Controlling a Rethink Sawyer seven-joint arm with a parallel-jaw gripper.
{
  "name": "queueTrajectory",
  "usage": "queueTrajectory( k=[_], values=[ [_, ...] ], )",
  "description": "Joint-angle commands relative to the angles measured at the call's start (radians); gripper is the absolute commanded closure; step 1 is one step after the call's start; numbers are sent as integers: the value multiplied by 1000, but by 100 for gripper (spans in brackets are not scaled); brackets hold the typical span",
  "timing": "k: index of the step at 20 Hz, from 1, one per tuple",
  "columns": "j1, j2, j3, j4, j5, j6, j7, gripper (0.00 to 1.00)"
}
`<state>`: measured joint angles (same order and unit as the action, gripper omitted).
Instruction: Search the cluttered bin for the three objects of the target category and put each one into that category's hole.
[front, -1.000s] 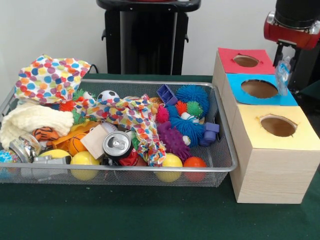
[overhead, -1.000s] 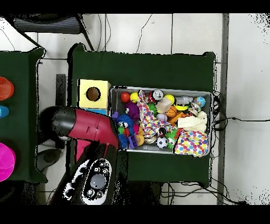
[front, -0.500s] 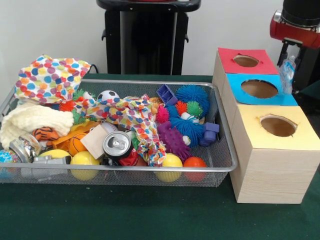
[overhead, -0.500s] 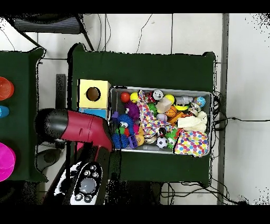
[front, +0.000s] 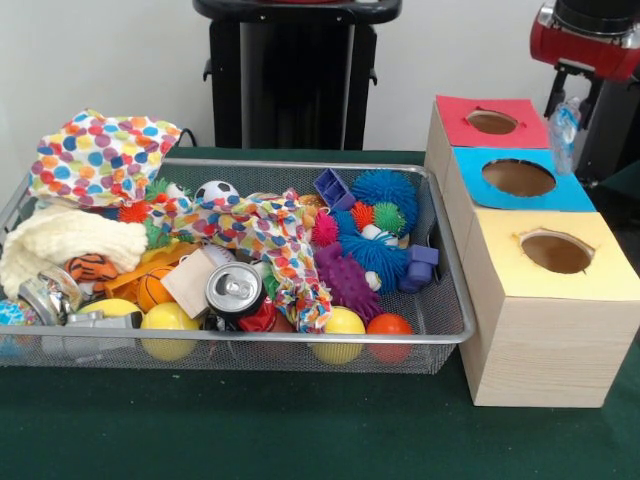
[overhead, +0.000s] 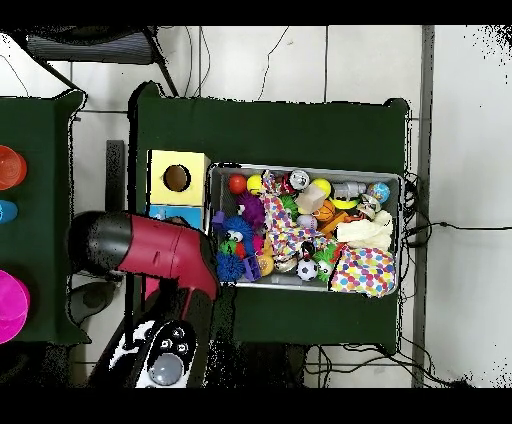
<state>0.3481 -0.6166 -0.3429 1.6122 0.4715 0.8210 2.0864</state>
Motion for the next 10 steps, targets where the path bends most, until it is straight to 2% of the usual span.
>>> queueTrajectory(
  k=[1,5,10],
  values=[
    [-49,16,8,75,-52,4,163,100],
    [-66,32,17,64,-48,-9,144,100],
    [-79,40,41,89,-38,-41,133,100]
  ],
)
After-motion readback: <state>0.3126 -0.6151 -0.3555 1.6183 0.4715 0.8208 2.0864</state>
